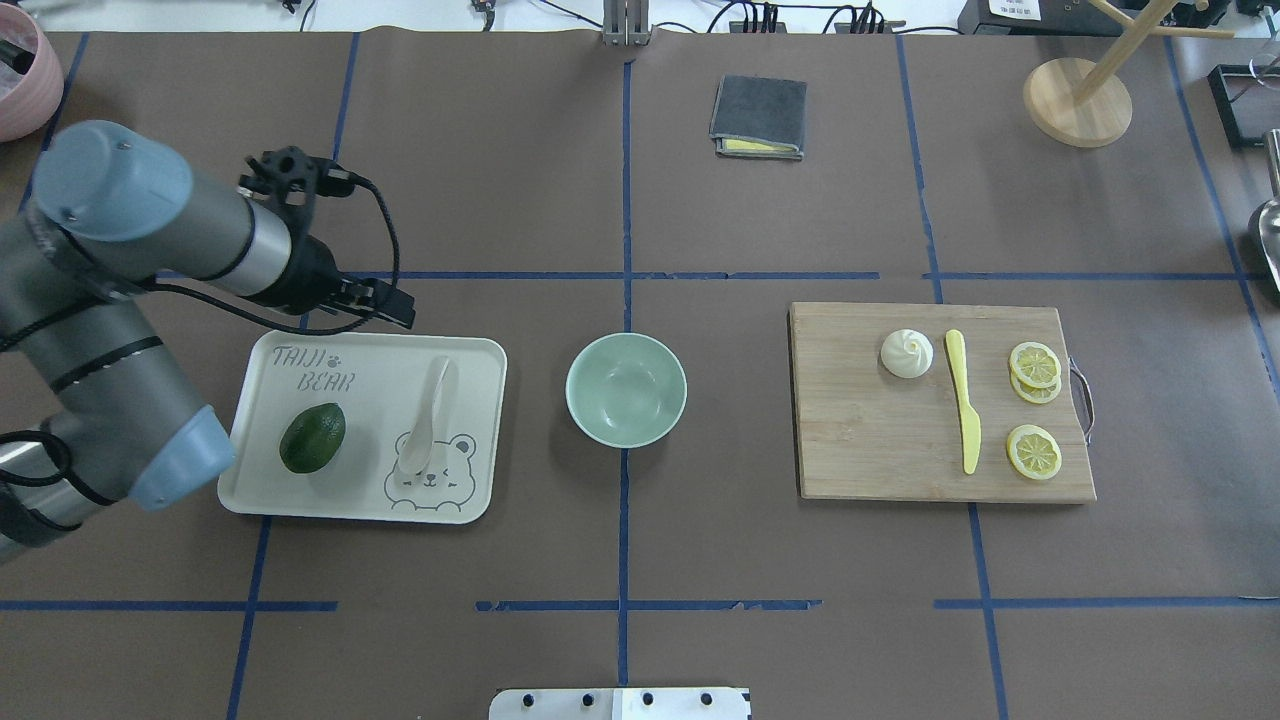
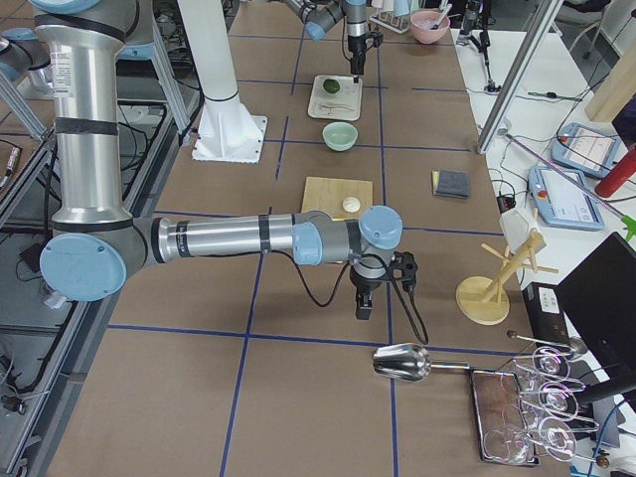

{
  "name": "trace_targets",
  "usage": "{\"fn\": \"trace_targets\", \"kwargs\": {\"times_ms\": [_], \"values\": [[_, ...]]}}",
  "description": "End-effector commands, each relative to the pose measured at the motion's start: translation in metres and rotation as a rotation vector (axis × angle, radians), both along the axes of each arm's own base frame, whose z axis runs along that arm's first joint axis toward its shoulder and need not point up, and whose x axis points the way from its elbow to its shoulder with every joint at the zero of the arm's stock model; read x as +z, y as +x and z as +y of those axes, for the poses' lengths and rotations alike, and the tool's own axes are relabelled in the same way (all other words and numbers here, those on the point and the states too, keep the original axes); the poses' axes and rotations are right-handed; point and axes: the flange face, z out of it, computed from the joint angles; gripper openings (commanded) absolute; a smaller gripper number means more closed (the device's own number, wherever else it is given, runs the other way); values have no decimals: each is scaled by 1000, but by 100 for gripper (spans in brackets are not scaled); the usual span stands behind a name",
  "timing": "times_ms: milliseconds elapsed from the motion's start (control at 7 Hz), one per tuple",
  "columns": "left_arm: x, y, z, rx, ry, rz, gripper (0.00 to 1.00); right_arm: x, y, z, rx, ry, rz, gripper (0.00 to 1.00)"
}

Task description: Put spoon and bun in bowl

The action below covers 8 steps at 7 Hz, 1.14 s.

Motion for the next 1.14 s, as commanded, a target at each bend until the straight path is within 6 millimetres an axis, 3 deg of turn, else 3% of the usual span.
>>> {"fn": "trace_targets", "kwargs": {"times_ms": [0, 286, 571, 857, 1000], "values": [[1, 61, 26, 49, -28, -71, 96, -2, 0, 0, 0, 3, -1, 100], [16, 89, 38, 96, -36, -101, 89, 10, -1, -2, -4, -19, 1, 100], [27, 94, 33, 95, -37, -103, 81, 9, -1, -3, -5, -15, 0, 100], [28, 94, 33, 95, -36, -105, 64, 10, -1, -3, -5, -16, -1, 100], [28, 94, 33, 94, -35, -106, 44, 11, -1, -3, -5, -20, -1, 100]]}}
